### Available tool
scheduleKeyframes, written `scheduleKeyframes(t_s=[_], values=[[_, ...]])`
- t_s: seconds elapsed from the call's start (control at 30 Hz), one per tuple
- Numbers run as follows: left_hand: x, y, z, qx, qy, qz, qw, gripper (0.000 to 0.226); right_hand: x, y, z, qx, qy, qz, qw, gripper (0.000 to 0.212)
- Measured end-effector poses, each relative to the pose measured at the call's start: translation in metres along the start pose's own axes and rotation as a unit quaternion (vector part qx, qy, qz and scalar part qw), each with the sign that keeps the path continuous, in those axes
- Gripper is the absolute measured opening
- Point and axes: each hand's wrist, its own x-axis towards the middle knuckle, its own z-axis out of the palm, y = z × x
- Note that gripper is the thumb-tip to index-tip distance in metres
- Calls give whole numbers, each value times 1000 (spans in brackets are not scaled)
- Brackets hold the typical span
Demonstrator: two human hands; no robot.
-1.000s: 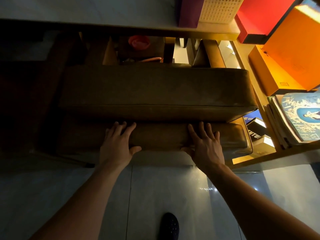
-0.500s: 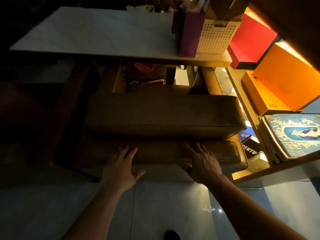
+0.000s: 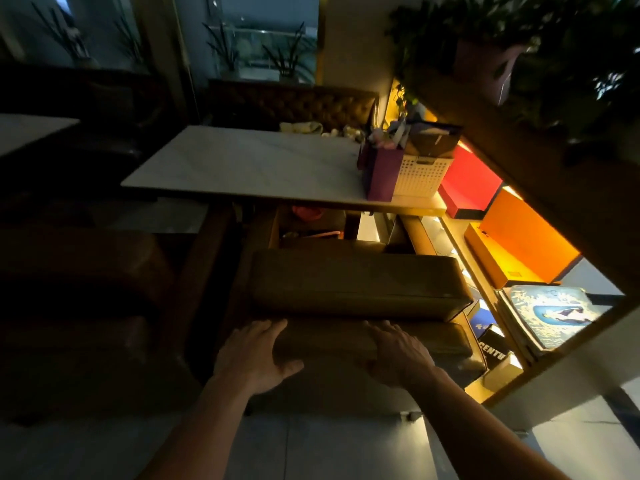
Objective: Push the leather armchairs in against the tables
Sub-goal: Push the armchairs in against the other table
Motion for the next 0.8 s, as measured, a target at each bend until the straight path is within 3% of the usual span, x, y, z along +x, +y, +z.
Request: scheduleKeyframes(t_s=[0.4,0.63,0.8], values=[[-99,-96,-68,-56,38,-29,997,91,-38,-145,-13,-14,-23,-59,998,88],[-105,-193,-71,-105,54,-88,989,90,10,-232,18,-49,-44,-113,991,79],[-92,-281,-72,-106,35,-137,984,89,71,-315,50,-14,-88,-139,986,82]])
